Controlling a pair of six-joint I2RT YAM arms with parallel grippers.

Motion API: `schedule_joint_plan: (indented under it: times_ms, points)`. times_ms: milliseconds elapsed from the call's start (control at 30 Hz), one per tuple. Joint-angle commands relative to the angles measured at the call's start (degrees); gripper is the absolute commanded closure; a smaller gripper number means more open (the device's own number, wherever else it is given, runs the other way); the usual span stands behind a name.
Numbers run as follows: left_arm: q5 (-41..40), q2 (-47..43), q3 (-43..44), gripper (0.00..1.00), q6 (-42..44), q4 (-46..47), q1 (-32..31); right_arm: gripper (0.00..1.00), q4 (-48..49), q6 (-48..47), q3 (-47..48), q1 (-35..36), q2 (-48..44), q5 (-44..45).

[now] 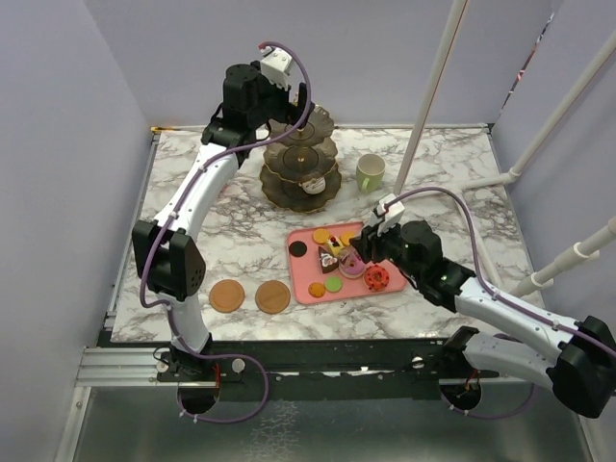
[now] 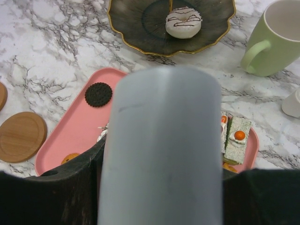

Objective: Serve the afternoon tea
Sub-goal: Adjust the desert table at the center of the board, then pick up the desert from the tray.

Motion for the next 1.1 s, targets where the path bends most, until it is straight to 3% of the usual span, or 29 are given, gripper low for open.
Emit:
schedule_joint_plan:
  times_ms: [0,500,1067]
  points:
    - [-1.41,-3.18,3.29,0.01,-0.73,-6.45,-0.33,0.54,-1.52,-1.87,1.23,2.68,-0.75,6.58]
    - [-4.39,-11.46,1.53,0.01,-0.2,-15.26,-0.34,0.43,-2.24,-3.37,0.64,5.36,-2.11,12.02]
    - [-3.74,-11.51,1.7,0.01,-0.66,-15.36,-0.33,0.4,0.53,-0.08,-1.89,5.39,-1.3,7.91]
